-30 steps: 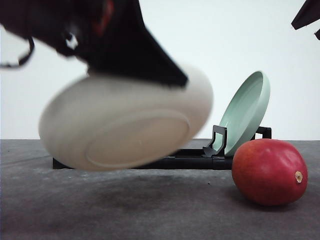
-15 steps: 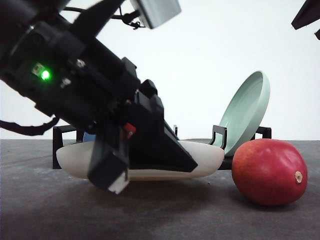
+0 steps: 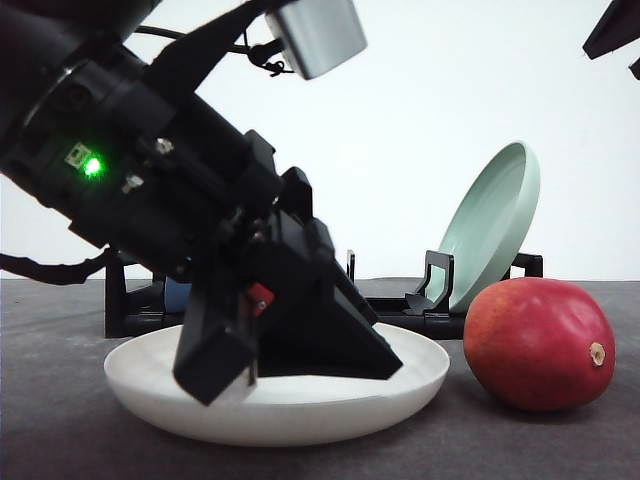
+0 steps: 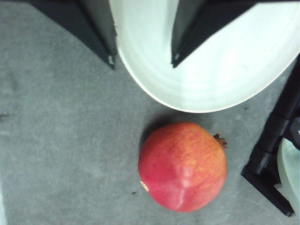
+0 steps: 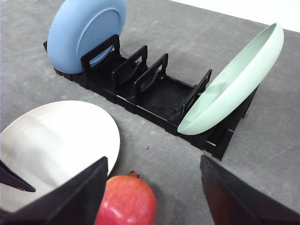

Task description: Place pomegranate in white plate

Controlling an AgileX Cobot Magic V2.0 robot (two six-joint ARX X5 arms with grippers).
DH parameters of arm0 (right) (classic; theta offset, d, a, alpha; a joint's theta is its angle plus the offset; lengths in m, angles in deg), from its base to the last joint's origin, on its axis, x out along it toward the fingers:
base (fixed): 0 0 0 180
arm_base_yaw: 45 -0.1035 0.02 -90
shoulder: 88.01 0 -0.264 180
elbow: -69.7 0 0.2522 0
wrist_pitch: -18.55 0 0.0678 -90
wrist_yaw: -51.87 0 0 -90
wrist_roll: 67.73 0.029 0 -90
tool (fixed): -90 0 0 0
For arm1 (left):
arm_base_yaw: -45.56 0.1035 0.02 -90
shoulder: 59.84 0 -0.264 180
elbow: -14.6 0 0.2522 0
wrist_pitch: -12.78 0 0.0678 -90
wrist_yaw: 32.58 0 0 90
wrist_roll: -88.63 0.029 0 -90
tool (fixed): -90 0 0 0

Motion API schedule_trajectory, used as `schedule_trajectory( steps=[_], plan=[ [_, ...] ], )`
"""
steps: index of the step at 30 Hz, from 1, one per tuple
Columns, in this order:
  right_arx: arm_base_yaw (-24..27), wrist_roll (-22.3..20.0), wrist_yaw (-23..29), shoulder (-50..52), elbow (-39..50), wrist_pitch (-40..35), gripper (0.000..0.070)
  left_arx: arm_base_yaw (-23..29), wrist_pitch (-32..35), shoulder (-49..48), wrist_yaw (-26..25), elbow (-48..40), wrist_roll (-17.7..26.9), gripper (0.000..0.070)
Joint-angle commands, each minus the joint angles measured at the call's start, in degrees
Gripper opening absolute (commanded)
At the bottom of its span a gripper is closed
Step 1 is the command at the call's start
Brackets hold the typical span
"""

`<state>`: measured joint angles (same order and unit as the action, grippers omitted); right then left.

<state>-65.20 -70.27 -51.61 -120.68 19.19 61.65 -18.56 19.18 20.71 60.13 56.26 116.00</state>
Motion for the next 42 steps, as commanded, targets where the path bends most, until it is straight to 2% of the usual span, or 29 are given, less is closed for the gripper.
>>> schedule_trajectory(
  steps=[1, 5, 8, 10, 12, 17, 22, 30, 33, 38, 42],
  plan=[
    [-0.3, 0.5, 0.0, -0.2, -0.8, -0.5, 0.0399, -0.9, 0.6, 0.4, 0.0, 0.5, -6.0, 0.0245],
    [-0.3, 0.5, 0.0, -0.2, -0.8, -0.5, 0.0399, -0.9, -1.7, -1.8, 0.5, 1.1, -21.2, 0.0245],
    [-0.3, 0.5, 0.0, -0.2, -0.8, -0.5, 0.0399, 0.3, -8.7, -4.8, 0.4, 2.6, -31.3, 0.0245],
    [-0.3, 0.6, 0.0, -0.2, -0.8, -0.5, 0.0399, 1.5, -14.3, -7.3, 0.3, 3.5, -35.1, 0.0245],
    [-0.3, 0.6, 0.0, -0.2, -0.8, -0.5, 0.0399, 2.7, -19.1, -9.9, 0.2, 4.1, -37.0, 0.0245],
    [-0.3, 0.6, 0.0, -0.2, -0.8, -0.5, 0.0399, 7.8, -29.6, -17.5, -1.1, 4.5, -39.3, 0.0249],
    [-0.3, 0.6, 0.0, -0.2, -0.8, -0.5, 0.0399, 15.1, -39.9, -25.0, -1.9, 4.5, -40.5, 0.0401],
    [-0.3, 0.6, 0.0, -0.2, -0.8, -0.5, 0.0399, 27.7, -51.2, -36.0, -2.0, 4.5, -40.1, 0.0402],
    [-0.3, 0.8, 0.0, -0.2, -0.8, -0.5, 0.0399, 32.5, -54.6, -39.2, -3.8, 4.5, -38.5, 0.0402],
    [-0.3, 2.6, -0.1, -0.2, -0.8, -0.3, 0.0399, 39.9, -58.0, -42.6, -6.5, 4.5, -34.8, 0.0408],
    [-0.3, 4.8, -0.2, -0.2, -0.8, 0.9, 0.0399, 45.2, -58.3, -43.2, -9.8, 4.6, -32.6, 0.0409]
  ],
)
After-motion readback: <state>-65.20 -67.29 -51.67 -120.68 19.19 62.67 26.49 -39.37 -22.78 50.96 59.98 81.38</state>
